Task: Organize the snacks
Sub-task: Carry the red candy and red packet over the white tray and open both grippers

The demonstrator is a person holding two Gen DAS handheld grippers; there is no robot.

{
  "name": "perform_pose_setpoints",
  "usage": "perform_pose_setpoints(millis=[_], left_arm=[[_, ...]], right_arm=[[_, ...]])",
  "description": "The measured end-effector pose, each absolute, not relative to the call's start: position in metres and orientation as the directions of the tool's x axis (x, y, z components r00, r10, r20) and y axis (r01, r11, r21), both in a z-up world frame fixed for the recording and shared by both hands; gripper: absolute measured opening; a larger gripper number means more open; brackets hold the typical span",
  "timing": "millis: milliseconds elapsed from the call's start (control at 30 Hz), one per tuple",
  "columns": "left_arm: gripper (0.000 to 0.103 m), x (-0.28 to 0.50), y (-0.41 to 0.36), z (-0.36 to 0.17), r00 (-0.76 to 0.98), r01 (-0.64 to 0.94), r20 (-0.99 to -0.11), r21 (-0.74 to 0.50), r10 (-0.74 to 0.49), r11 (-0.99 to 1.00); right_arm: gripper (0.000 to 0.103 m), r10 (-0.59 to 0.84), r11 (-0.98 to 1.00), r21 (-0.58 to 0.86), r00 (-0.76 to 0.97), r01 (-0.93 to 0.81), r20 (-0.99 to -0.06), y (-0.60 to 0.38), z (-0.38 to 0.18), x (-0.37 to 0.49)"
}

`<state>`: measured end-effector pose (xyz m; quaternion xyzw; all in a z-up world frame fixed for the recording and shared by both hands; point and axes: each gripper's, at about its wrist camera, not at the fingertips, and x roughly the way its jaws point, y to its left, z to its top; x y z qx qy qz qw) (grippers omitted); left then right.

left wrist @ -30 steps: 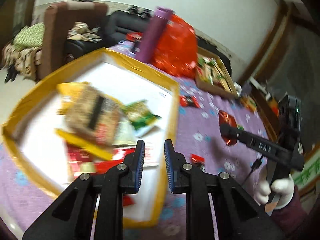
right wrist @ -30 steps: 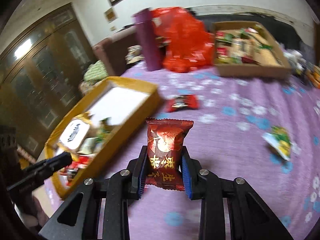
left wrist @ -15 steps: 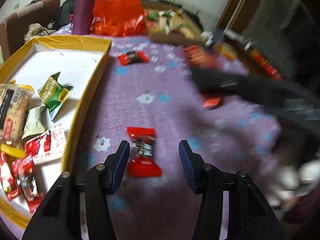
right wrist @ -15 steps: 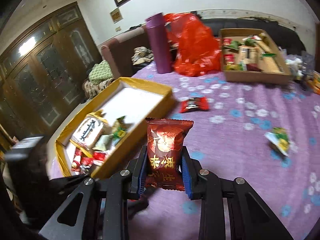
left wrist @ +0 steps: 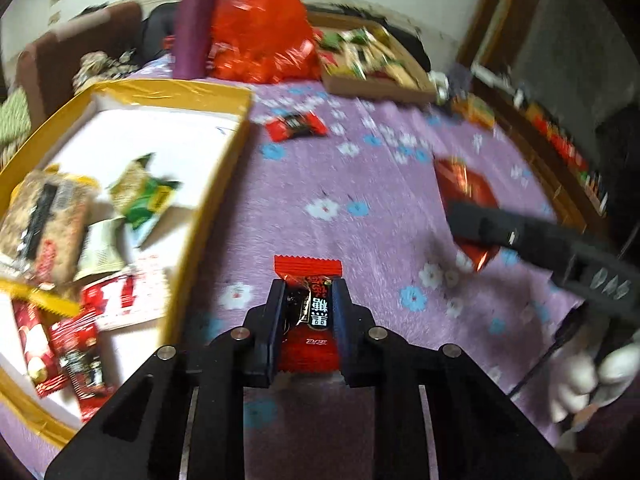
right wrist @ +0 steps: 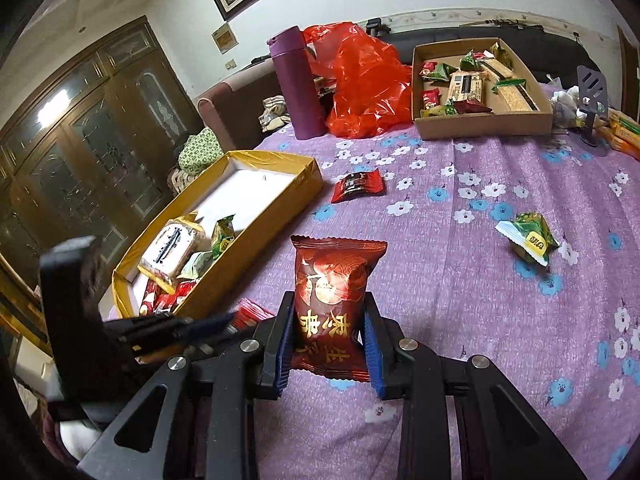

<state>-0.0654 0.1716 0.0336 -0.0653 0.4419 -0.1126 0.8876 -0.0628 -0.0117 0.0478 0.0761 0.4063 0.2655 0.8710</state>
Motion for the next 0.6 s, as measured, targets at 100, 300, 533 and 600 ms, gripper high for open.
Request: perform_pose_setpoints(millis=[100, 300, 533, 600], left_arm=[[0.02, -0.074, 0.197, 0.049, 0.631, 0.088, -0.736, -0.249, -0.247, 0.965], [0.02, -0.094, 0.266, 0.074, 0.724, -0.054, -0.675, -0.261, -0.142, 0.964], [0.02, -0.091, 0.332, 0.058, 0.722, -0.192, -0.69, -0.262, -0.044, 0.946], [0.02, -0.088, 0.35, 0.048, 0.712, -0.225, -0.701, -0.286, -0.043, 0.932]], right_arm=[[0.031, 0.528, 0.844, 0.348, 0.525, -0.407, -0.667, -0.01, 0.049, -0.064], [0.031, 0.544, 0.829, 0.337, 0.502, -0.446, -0.673, 0.015, 0.052, -0.064], [0.03, 0.56, 0.796, 0.309, 0.439, -0.521, -0.703, 0.079, 0.052, -0.059], [0.03, 0.556, 0.788, 0.288, 0.427, -0.544, -0.713, 0.103, 0.053, -0.055]])
